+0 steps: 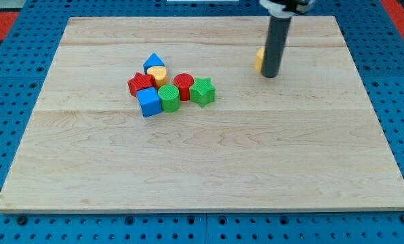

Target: Push the yellow hexagon towards top left

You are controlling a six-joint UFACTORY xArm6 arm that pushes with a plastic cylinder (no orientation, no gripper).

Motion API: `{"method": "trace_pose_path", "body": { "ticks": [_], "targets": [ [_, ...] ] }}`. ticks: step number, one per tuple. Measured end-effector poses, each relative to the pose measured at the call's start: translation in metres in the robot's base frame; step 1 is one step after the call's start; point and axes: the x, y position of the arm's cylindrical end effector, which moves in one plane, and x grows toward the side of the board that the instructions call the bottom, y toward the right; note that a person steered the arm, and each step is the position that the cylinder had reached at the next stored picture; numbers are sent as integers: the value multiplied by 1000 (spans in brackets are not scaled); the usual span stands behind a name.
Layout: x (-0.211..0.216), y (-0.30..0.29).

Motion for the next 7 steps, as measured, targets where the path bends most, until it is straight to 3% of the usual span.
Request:
{"method": "trace_pose_path", "body": {
  "ticks": [1, 4, 7],
  "targets": [
    [-18, 28],
    [-39, -138],
    [-47, -158]
  ]
}}
